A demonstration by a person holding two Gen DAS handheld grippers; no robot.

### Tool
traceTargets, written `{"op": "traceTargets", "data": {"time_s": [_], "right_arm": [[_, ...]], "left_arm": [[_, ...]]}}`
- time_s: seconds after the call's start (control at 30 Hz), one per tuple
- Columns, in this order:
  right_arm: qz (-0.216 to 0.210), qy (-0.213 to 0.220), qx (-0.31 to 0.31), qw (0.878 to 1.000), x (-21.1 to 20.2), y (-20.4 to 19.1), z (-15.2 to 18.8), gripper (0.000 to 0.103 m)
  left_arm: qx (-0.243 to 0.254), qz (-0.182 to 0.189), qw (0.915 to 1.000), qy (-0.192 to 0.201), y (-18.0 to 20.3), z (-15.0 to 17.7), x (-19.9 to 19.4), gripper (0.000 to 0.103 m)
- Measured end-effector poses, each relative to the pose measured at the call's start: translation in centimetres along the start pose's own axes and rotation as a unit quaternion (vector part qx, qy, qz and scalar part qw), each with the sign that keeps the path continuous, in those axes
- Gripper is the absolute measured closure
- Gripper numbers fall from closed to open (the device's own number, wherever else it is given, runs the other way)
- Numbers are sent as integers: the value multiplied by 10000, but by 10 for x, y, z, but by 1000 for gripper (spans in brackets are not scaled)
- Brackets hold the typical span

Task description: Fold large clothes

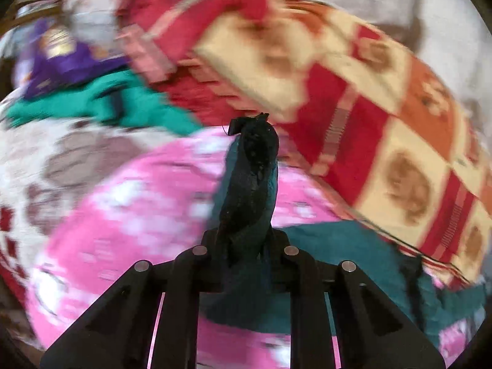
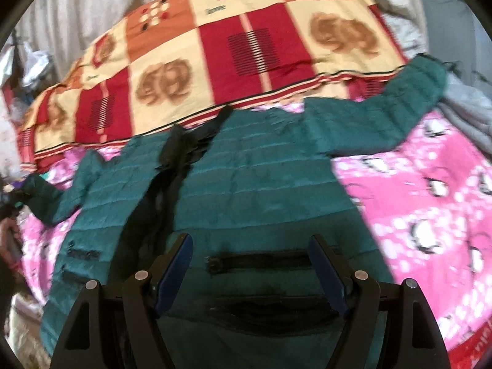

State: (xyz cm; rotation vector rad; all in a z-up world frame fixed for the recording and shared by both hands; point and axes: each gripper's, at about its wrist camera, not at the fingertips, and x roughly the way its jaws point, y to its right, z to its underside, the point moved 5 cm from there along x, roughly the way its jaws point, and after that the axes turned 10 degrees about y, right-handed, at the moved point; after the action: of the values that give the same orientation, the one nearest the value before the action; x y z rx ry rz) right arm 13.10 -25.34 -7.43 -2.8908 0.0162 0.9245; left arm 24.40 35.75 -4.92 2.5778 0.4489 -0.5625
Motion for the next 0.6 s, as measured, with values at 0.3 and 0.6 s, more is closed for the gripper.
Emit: {"op": "traceTargets", "data": {"time_s": [0.3,0.6], "right_arm": [[1078,-29,230,9939,-11,65,4,28],[2243,256,152,9741,-28,102,0,28]], "left_arm": [[761,1588,9842,-188,192,13,-35,88],[1239,2694,9535,-540,355,49,-55,88]]}}
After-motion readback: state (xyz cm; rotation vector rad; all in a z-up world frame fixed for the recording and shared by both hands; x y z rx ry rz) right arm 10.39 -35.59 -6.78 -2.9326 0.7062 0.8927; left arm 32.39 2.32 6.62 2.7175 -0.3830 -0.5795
